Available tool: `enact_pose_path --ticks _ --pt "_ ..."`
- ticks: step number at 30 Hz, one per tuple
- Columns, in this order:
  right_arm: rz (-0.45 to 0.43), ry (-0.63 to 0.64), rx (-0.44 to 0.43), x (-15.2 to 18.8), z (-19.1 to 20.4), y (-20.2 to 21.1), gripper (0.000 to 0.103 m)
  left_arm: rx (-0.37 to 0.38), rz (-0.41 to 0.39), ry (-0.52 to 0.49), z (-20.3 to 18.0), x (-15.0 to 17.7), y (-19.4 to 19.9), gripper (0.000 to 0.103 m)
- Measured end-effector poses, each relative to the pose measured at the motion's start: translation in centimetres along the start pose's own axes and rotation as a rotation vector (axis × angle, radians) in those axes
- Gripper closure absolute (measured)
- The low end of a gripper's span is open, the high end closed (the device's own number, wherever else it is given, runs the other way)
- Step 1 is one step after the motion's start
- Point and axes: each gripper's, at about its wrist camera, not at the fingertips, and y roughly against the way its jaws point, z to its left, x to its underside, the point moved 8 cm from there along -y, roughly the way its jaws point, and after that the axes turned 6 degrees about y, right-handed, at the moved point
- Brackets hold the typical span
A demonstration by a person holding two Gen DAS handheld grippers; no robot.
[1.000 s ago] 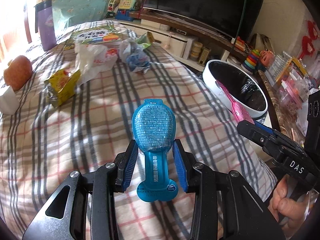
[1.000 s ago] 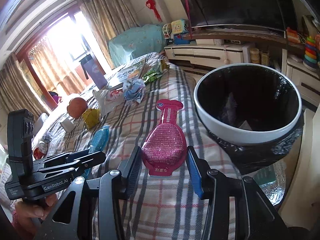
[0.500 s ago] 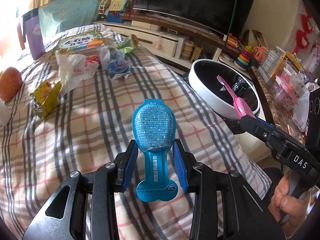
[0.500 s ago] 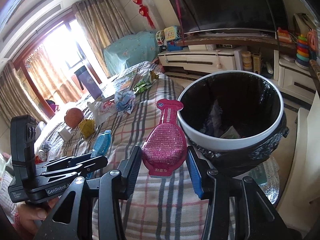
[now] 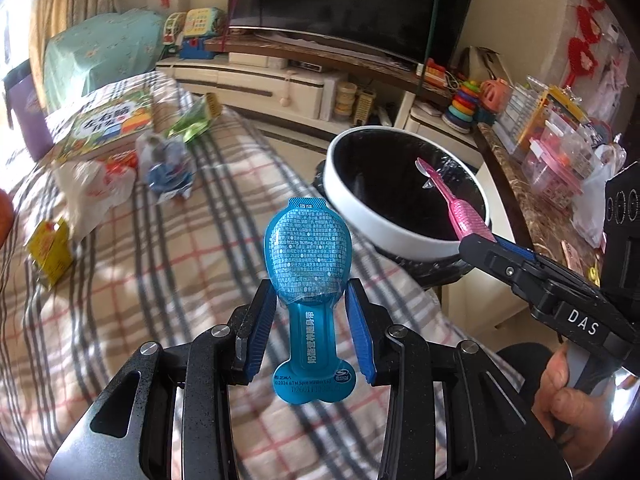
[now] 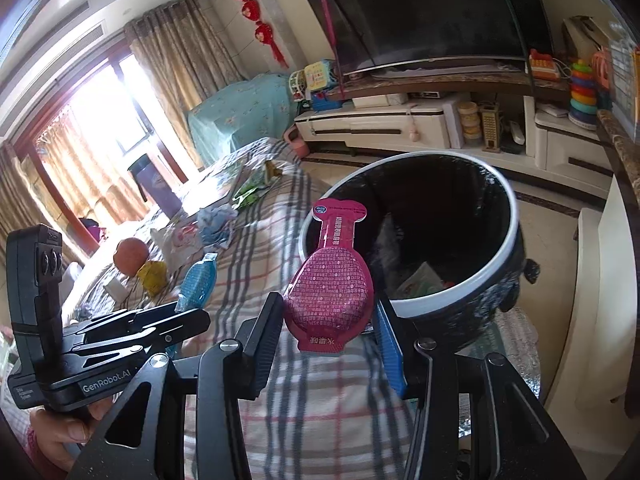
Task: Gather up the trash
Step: 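Carry the blue packet and pink packet in both tools over the bin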
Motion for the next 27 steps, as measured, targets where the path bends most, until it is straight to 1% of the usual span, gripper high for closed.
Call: enact_pose_path --ticks 11,27 --pt "-0.016 -0.034 0.043 -1.5 -3.3 0.2 0.057 0.029 0.013 -0.042 -2.8 -2.1 -1.7 0.068" --pt "-0.010 -0.042 0.081 -3.7 -6.6 -0.5 0.057 0.046 0.025 -0.098 -6.0 -5.8 -5.0 0.068"
